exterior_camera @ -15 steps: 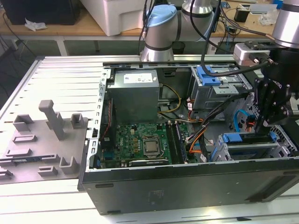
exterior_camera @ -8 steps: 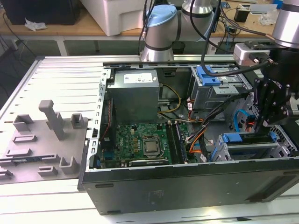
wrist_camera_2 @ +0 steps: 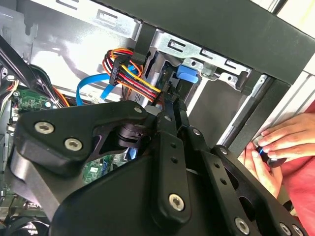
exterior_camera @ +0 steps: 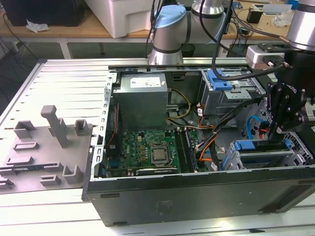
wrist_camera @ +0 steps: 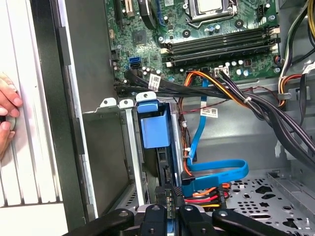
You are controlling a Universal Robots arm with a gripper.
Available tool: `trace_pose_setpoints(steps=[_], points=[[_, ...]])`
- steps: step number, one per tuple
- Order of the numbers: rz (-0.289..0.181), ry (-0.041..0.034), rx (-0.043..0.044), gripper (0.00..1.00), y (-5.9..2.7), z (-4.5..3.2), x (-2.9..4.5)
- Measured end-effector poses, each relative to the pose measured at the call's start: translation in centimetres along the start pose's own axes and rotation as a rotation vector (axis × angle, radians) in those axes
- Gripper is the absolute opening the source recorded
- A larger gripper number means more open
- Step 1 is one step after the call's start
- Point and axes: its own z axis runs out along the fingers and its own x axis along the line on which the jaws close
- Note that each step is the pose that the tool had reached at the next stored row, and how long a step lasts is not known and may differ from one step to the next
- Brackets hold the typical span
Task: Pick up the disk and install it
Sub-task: 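Insert the first disk wire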
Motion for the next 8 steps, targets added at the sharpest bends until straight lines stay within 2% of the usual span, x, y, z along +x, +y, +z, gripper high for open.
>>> trace_pose_setpoints(steps=[8], points=[[-0.027, 0.0044, 0.0057, 0.16, 0.01, 0.01, -0.08]])
